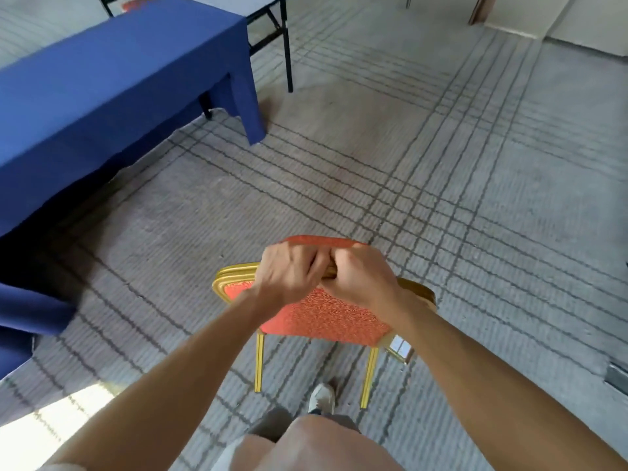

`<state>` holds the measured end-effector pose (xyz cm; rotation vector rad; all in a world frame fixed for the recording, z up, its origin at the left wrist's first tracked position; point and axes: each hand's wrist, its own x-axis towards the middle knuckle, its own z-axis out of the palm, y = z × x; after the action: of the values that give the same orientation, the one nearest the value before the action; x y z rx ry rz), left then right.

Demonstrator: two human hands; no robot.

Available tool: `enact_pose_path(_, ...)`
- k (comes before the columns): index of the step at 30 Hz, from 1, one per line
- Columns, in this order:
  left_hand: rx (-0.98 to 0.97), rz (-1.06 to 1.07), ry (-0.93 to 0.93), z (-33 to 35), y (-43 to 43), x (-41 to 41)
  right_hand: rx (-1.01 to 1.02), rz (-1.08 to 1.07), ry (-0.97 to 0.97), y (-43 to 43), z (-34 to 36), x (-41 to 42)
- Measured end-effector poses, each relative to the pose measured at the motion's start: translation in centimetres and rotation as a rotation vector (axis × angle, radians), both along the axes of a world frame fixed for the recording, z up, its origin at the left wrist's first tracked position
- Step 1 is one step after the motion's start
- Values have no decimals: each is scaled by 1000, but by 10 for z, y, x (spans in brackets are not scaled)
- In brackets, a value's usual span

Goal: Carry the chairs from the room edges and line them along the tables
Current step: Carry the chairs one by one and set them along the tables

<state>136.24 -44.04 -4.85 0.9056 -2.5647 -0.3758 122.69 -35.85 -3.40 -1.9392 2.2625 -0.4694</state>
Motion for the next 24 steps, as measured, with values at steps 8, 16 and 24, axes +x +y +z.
enact_pose_path(8, 5, 2, -19, 21, -122, -99, -9, 1, -46, -117, 25, -93)
enact_pose_path(16, -85, 56, -90, 18, -264, -217, 32, -59, -56, -259, 25, -206)
enact_pose_path(24, -121, -128, -104, 30, -418, -369, 162, -130, -167, -406, 38, -349)
